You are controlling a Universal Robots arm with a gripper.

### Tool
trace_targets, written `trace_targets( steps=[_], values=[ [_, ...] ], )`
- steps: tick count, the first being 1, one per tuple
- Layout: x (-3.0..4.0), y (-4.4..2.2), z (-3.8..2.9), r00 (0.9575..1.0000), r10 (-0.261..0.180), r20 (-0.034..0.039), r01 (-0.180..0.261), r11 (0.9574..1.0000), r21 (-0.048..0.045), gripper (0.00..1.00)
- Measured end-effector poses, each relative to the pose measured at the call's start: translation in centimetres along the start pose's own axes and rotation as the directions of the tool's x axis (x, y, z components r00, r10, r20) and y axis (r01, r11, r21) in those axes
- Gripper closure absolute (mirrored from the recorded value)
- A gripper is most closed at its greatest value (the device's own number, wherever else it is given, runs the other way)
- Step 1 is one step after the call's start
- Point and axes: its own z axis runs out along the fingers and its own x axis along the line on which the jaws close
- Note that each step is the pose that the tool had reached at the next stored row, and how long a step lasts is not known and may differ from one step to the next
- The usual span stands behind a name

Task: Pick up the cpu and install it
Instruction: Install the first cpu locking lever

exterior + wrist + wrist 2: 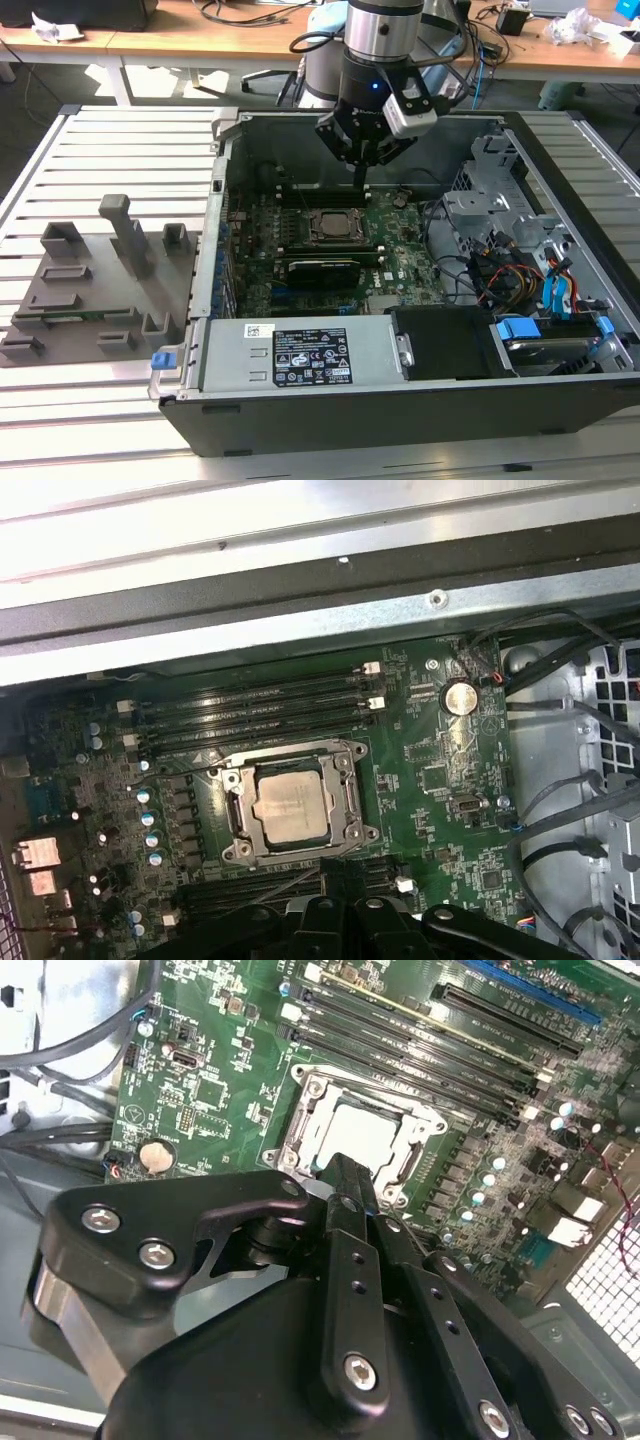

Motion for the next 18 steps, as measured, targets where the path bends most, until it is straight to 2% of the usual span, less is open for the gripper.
trace_targets(
  steps=[7,18],
  values=[
    [0.0,0.0,0.0,0.9987,-0.05,0.0039,0.05,0.9988,-0.0006,0.89],
    [-0.01,0.0,0.0,0.994,-0.109,0.0086,0.109,0.994,-0.0009,0.89]
  ],
)
